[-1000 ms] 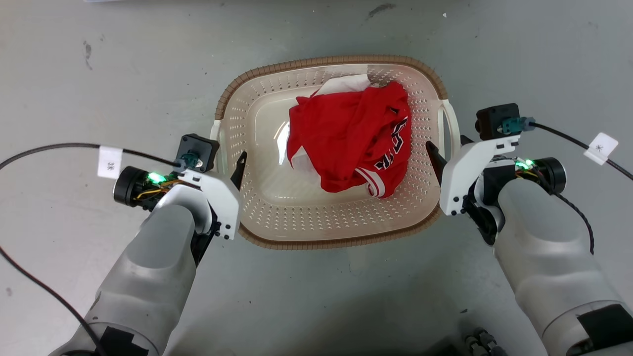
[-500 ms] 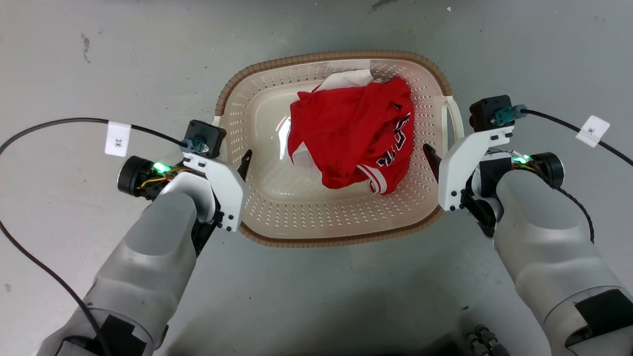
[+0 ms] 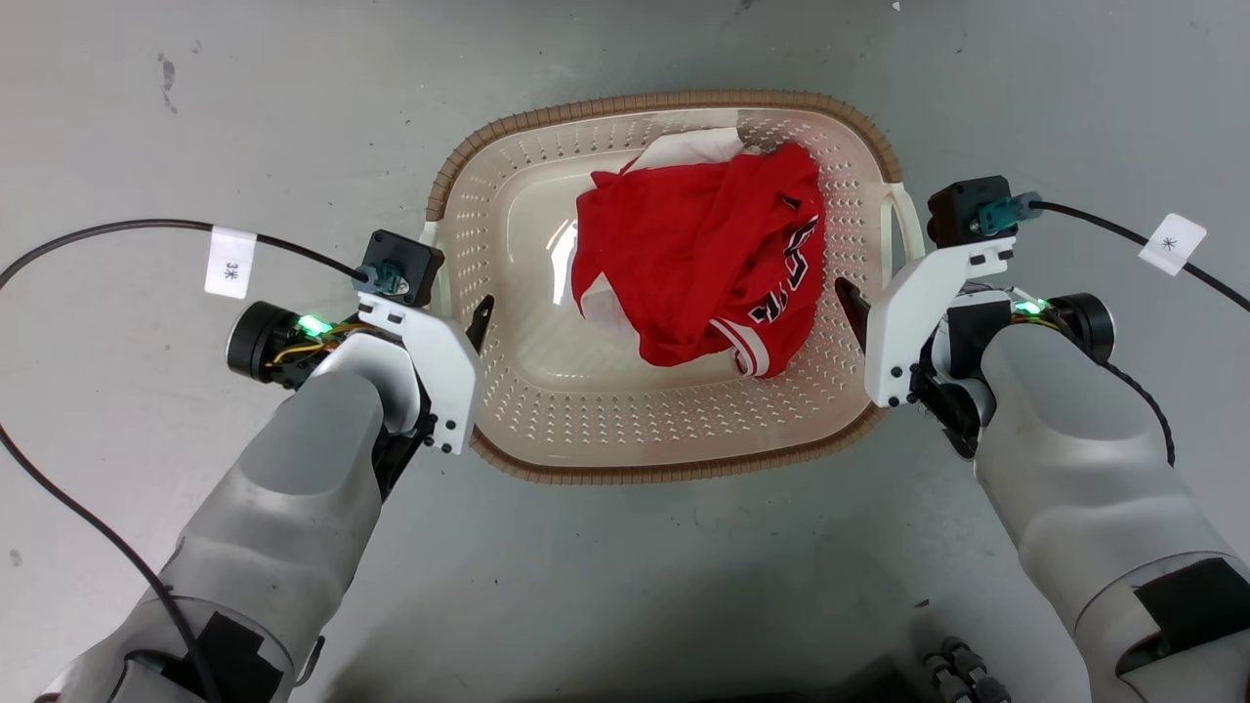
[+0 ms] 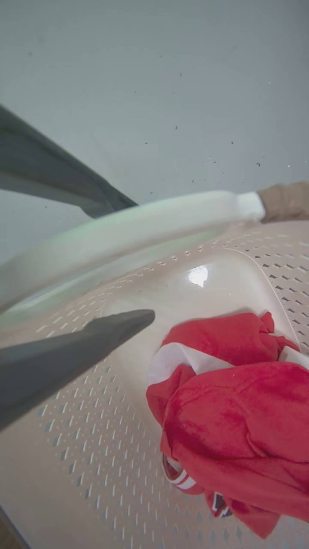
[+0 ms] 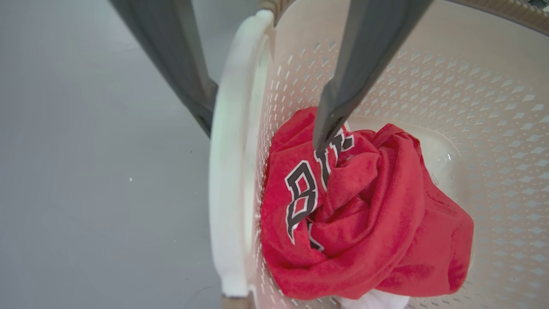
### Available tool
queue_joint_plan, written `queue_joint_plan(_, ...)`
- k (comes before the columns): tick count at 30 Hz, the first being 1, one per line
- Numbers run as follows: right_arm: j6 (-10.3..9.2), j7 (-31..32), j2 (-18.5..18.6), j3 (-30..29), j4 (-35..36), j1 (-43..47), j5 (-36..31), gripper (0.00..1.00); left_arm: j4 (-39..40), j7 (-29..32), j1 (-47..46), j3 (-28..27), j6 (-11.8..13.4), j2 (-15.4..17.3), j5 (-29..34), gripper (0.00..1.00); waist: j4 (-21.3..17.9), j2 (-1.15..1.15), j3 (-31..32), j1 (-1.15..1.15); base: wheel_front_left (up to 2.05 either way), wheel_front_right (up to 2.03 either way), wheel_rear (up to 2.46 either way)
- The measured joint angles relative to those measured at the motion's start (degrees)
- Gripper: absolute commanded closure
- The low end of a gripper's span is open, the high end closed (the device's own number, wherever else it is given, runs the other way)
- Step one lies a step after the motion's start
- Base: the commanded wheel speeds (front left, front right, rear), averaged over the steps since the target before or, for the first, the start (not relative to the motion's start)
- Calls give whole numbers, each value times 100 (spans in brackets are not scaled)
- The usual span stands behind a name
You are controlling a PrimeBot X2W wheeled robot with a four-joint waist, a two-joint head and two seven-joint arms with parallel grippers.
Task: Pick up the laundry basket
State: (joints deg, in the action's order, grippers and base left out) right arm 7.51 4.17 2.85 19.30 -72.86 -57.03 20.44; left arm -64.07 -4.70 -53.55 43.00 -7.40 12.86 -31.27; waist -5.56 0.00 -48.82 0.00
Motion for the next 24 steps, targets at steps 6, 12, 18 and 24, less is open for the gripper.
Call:
queue_joint_plan(6,-3,42,7,-12,-57,-39,-42,100,-20,8,-57,205,-1,16,-189,100,16,0,-30,0,0,0,0)
queue_joint_plan(12,-1,92,18,-92,-89,-47,-82,100,13,9,-85,392,9,14,-436,100,50,0,-13,0,0,0,0)
queue_joint_plan(18,-1,302,13,-12,-103,20,4,100,141,233,-34,725,25,74,-705,100,61,0,180,0,0,0,0)
queue_joint_plan(24,-2,871,18,37,-111,217,-36,100,431,846,193,1106,33,180,-1260,100,58,0,620,0,0,0,0)
